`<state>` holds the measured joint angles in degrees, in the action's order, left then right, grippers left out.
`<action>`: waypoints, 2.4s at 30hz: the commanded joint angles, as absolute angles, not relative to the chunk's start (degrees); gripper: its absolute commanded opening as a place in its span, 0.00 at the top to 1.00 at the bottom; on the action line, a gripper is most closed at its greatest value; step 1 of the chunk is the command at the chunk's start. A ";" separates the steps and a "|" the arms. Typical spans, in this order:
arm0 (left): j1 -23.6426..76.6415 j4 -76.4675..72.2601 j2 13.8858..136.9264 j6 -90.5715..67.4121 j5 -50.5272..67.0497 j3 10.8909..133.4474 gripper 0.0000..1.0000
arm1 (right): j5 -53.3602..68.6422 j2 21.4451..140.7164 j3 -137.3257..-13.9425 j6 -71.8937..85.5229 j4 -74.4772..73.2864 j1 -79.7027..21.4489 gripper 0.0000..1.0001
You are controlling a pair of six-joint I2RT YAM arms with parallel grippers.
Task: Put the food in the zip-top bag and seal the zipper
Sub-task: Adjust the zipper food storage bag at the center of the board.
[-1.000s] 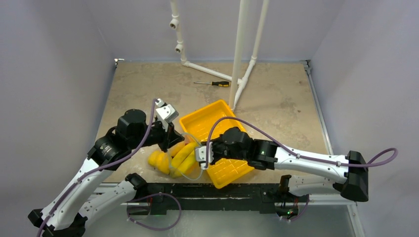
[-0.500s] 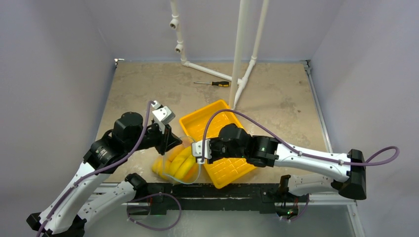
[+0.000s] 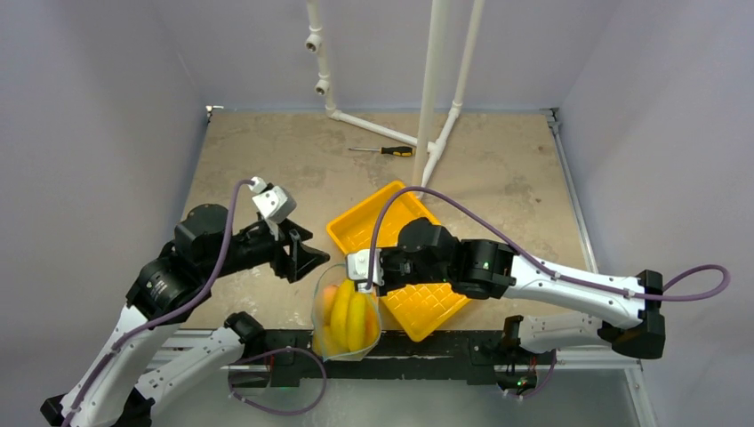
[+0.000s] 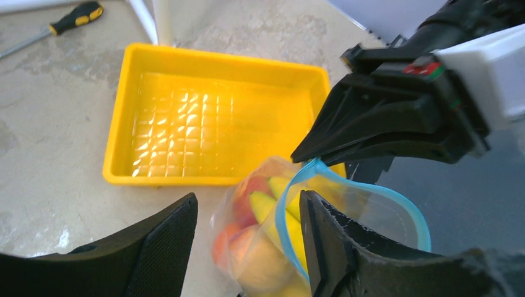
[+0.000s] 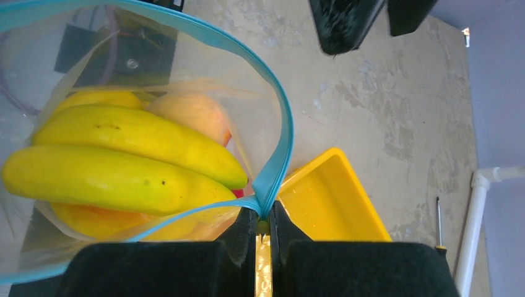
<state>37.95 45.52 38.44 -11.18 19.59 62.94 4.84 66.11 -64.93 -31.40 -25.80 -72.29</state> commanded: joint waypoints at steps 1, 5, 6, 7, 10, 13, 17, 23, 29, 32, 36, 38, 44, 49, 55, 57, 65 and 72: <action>38.20 39.05 36.78 -11.73 25.35 65.45 0.36 | 6.89 66.84 -69.10 -28.43 -26.06 -73.29 1.00; 38.17 36.46 37.22 -12.56 30.00 64.50 0.31 | 5.84 69.76 -72.22 -26.19 -27.32 -74.42 1.00; 38.19 36.65 37.38 -12.50 30.20 64.17 0.29 | 5.43 70.31 -73.02 -25.60 -27.64 -74.67 1.00; 38.16 36.80 37.37 -12.41 30.02 63.74 0.28 | 4.95 70.92 -73.89 -25.16 -27.94 -74.97 1.00; 38.25 36.75 36.99 -12.34 29.33 62.44 0.27 | 2.91 72.24 -76.51 -24.08 -28.94 -75.68 1.00; 38.22 36.67 36.23 -12.08 27.99 61.90 0.27 | -1.17 73.59 -79.56 -22.85 -29.82 -75.85 1.00; 38.20 36.94 35.45 -11.58 26.80 62.25 0.27 | -5.90 76.11 -84.59 -21.48 -31.74 -75.85 1.00; 38.15 37.54 34.85 -10.02 24.46 63.90 0.26 | -9.60 80.68 -92.71 -19.86 -36.24 -75.85 1.00; 38.19 36.56 34.89 -7.82 22.01 63.81 0.25 | -10.91 85.02 -97.02 -17.60 -39.22 -75.81 1.00; 38.20 35.18 34.91 -6.37 19.73 62.71 0.24 | -11.62 86.60 -97.64 -17.11 -40.02 -75.85 1.00; 38.16 34.47 34.58 -3.53 17.28 62.05 0.24 | -10.76 87.61 -98.80 -16.24 -41.06 -75.85 1.00; 38.16 33.03 33.80 -2.73 17.24 61.06 0.25 | -9.67 87.55 -99.18 -15.79 -41.49 -75.85 1.00; 38.19 29.35 32.27 -1.03 25.43 56.10 0.34 | -3.89 85.85 -97.34 -15.42 -42.27 -75.86 1.00; 38.18 28.83 30.53 -0.60 30.01 54.88 0.37 | -1.51 83.54 -96.85 -14.77 -42.80 -75.85 1.00; 38.16 28.67 32.48 -0.28 32.10 54.70 0.37 | -0.09 82.50 -96.34 -14.81 -42.80 -75.85 1.00; 38.15 28.44 33.33 -0.26 33.33 54.48 0.35 | -0.09 82.13 -96.20 -14.85 -42.65 -75.85 1.00; 38.24 29.17 36.46 -0.26 39.18 54.16 0.33 | -1.60 81.86 -95.60 -13.86 -42.79 -75.84 1.00; 38.45 30.49 36.28 -0.47 41.48 53.39 0.40 | -3.07 81.07 -95.84 -13.37 -42.80 -75.85 1.00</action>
